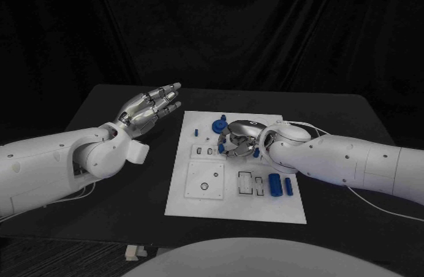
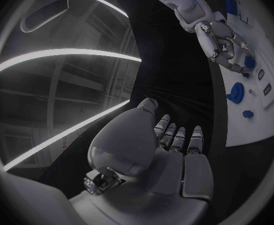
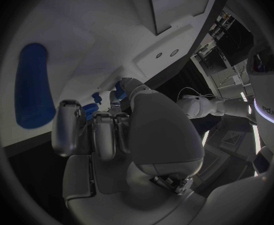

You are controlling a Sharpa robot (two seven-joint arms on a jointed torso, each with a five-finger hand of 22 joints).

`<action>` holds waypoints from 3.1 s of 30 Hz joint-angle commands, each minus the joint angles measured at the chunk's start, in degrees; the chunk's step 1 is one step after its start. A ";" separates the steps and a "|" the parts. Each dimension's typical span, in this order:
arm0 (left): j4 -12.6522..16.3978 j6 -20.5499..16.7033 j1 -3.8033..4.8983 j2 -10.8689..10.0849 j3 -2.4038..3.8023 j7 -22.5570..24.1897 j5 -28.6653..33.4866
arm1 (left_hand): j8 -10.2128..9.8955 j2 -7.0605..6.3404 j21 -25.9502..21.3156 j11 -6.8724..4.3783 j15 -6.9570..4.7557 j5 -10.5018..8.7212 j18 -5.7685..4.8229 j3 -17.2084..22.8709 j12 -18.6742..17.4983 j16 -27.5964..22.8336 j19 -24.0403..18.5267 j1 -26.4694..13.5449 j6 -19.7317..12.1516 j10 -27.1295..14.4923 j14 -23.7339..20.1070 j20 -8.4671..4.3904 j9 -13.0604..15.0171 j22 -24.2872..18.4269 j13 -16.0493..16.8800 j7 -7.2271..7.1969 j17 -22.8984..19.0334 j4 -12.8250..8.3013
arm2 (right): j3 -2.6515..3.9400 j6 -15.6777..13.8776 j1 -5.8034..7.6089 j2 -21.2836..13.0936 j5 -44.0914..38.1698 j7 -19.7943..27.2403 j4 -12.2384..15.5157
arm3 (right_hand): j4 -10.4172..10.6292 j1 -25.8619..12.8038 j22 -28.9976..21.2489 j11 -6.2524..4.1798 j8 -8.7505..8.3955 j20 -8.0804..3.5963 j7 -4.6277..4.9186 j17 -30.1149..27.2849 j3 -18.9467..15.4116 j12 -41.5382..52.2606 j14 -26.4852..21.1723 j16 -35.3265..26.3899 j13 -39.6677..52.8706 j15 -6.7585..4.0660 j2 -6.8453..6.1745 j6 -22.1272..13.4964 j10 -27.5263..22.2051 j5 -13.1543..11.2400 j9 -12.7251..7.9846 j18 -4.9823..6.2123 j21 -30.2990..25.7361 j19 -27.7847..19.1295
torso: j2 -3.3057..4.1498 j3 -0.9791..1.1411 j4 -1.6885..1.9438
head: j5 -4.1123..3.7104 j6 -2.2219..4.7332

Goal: Assemble the parts on the task board

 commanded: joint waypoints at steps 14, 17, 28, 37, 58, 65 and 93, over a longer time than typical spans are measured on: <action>0.08 0.83 -0.07 0.06 0.06 0.54 0.02 | 0.17 0.13 0.12 0.32 0.50 0.21 0.58 0.21 0.34 0.20 0.08 0.50 -0.55 0.00 -0.10 0.43 -0.03 0.09 0.03 0.01 0.08 0.01 | 0.03 0.94 -0.27 0.33 -1.30 -0.88 -0.16 | -1.17 -1.09 10.61 0.51 -0.41 0.43 -0.04 14.22 0.05 0.20 5.69 -0.42 15.10 0.41 0.09 -1.47 5.98 -4.00 -0.11 0.69 -0.69 -0.35 | 0.02 0.00 0.01 | 0.08 -0.01; 0.07 0.83 -0.07 0.06 0.06 0.54 0.02 | 0.17 0.13 0.12 0.32 0.50 0.21 0.58 0.21 0.34 0.20 0.08 0.50 -0.55 0.00 -0.10 0.43 -0.03 0.09 0.03 0.01 0.08 0.01 | 0.03 0.90 -0.28 0.37 -1.50 -0.78 -0.18 | -1.27 -1.14 10.61 0.51 -0.48 0.44 -0.07 14.18 -0.01 0.20 5.67 -0.46 15.10 0.41 -0.03 -1.68 5.98 -4.18 -0.14 0.69 -0.70 -0.35 | 0.02 0.00 0.02 | 0.05 -0.01; 0.01 0.87 -0.07 0.09 0.06 0.49 0.02 | 0.17 0.13 0.12 0.32 0.50 0.21 0.58 0.21 0.34 0.20 0.08 0.50 -0.55 0.00 -0.10 0.43 -0.03 0.09 0.03 0.01 0.08 0.01 | 0.03 0.39 -0.28 0.23 -1.69 -0.80 -0.27 | -1.69 -2.67 10.38 0.73 -3.50 0.62 0.13 13.56 -2.15 0.20 5.44 -1.02 15.10 0.61 -0.39 -8.37 5.98 -15.01 -2.61 0.85 -1.63 -0.67 | 0.00 -0.01 0.00 | 0.11 -0.01; 0.01 0.84 -0.07 0.02 0.06 0.42 0.02 | 0.17 -0.03 0.16 0.30 0.45 0.22 0.58 0.33 0.26 0.16 0.14 0.61 -0.62 -0.07 -0.12 0.45 -0.03 0.13 0.01 0.07 0.07 -0.22 | 0.04 -3.01 -0.17 -1.09 -1.70 0.35 0.95 | 5.89 -2.16 10.13 0.80 -4.92 0.69 0.18 13.01 -8.40 0.20 5.23 -1.52 15.10 0.68 -5.41 -13.50 5.98 -23.58 -5.76 1.03 -2.74 -0.99 | -0.02 -0.01 -0.02 | 0.19 -0.01; 0.55 -7.01 0.28 -0.57 0.09 0.73 -11.43 | 1.06 -1.81 3.36 2.53 2.41 -11.48 0.69 -0.22 5.74 5.11 5.03 0.74 0.97 1.88 3.30 2.62 0.11 2.11 0.65 1.47 1.30 3.28 | 0.04 -18.78 9.98 -12.51 3.38 8.56 13.49 | 6.21 -13.73 10.53 0.85 -2.06 0.61 0.30 13.74 -21.70 0.20 5.49 -0.87 15.10 0.68 -6.32 -10.53 5.98 -24.06 -7.14 0.75 -1.73 -0.53 | -0.09 0.06 -0.01 | 0.70 -0.01; -1.35 -14.65 3.39 0.58 0.11 -6.48 -24.73 | 2.44 -3.19 21.69 9.77 6.53 -32.58 -1.22 -9.63 32.60 34.06 37.87 -10.51 6.11 26.04 34.29 3.93 0.61 10.57 7.02 4.03 8.73 3.79 | 0.04 -19.43 12.33 -16.99 5.44 8.98 15.41 | 5.84 -15.92 11.18 0.81 0.48 0.61 0.27 14.95 -17.34 0.20 5.95 0.23 15.10 0.65 1.11 -6.19 5.98 -24.20 -6.73 0.29 0.59 0.58 | -0.16 0.04 0.02 | 1.34 -0.01; -15.39 27.51 14.50 28.44 0.15 -65.10 -57.97 | 17.55 3.37 85.40 -4.68 -7.65 -31.22 -7.13 -19.24 80.69 89.35 81.07 -19.90 42.39 88.46 89.57 -7.73 12.98 79.38 88.45 -1.73 89.76 3.64 | 0.02 -14.43 8.89 -21.83 6.01 5.78 15.21 | 5.46 -12.78 11.53 1.28 1.96 0.90 0.74 15.10 -17.32 0.20 6.00 0.35 15.10 0.97 7.38 -1.38 5.98 -18.08 -7.57 0.02 2.18 1.37 | -1.67 1.98 -2.59 | 3.04 -0.01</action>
